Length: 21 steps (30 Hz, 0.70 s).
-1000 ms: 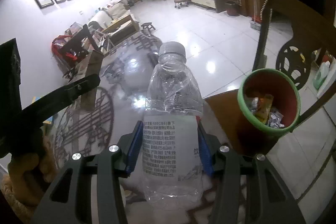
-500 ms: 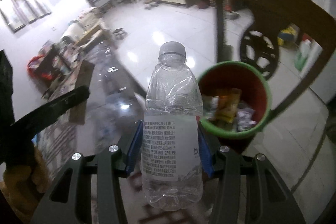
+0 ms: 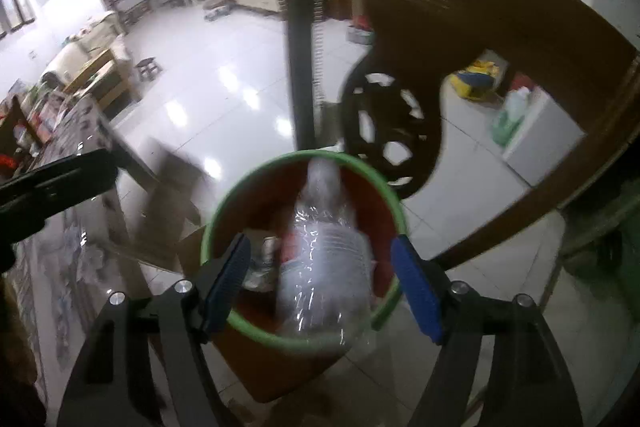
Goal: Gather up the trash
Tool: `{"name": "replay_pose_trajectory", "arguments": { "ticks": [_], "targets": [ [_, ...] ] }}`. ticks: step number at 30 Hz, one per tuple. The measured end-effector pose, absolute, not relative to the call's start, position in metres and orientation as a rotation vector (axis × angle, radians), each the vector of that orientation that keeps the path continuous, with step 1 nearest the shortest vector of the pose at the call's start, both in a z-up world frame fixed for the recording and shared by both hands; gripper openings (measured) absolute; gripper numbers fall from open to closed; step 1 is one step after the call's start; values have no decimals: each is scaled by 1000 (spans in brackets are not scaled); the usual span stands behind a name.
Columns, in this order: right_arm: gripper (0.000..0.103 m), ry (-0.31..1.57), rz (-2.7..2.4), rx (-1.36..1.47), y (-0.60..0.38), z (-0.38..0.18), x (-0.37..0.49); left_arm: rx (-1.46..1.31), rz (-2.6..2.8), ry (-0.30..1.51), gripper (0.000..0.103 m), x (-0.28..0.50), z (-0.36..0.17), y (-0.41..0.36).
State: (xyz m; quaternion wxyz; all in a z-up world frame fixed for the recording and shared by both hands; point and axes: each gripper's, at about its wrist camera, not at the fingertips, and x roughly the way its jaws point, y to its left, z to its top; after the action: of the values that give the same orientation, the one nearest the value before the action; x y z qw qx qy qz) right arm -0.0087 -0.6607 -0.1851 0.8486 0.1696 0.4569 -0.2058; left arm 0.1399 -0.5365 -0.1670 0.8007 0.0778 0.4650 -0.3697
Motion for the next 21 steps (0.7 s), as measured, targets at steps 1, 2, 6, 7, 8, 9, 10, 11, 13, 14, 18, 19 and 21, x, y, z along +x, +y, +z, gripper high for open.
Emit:
{"name": "replay_pose_trajectory", "arguments": {
  "ticks": [1, 2, 6, 7, 8, 9, 10, 11, 13, 14, 18, 19, 21],
  "targets": [
    [70, 944, -456, 369, -663, -179, -15, 165, -790, 989, 90, 138, -164, -532],
    [70, 920, -477, 369, -662, -170, -22, 168, -781, 975, 93, 136, -159, -528],
    [85, 755, -507, 318, -633, -117, -50, 145, -739, 867, 97, 120, -127, -496],
    [95, 715, -511, 298, -624, -106, -55, 125, -726, 827, 97, 114, -115, -482],
    [96, 674, -510, 277, -613, -94, -61, 106, -709, 784, 97, 108, -103, -468],
    [96, 627, -498, 248, -597, -78, -68, 92, -694, 751, 98, 104, -94, -458],
    [96, 606, -488, 230, -588, -70, -69, 73, -666, 697, 98, 95, -80, -439],
    [96, 580, -474, 209, -574, -60, -72, 63, -649, 661, 98, 90, -71, -428],
    [96, 521, -425, 184, -546, -44, -77, 62, -588, 580, 98, 78, -54, -402],
    [96, 496, -407, 175, -535, -39, -80, 86, -535, 529, 98, 68, -45, -386],
    [96, 348, -308, 126, -476, -20, -87, 97, -413, 441, 98, 46, -23, -328],
    [96, 336, -292, 122, -467, -18, -84, 70, -389, 444, 98, 44, -19, -310],
    [96, 343, -267, 116, -442, -14, -76, 38, -337, 440, 98, 41, -13, -281]
  ]
}}
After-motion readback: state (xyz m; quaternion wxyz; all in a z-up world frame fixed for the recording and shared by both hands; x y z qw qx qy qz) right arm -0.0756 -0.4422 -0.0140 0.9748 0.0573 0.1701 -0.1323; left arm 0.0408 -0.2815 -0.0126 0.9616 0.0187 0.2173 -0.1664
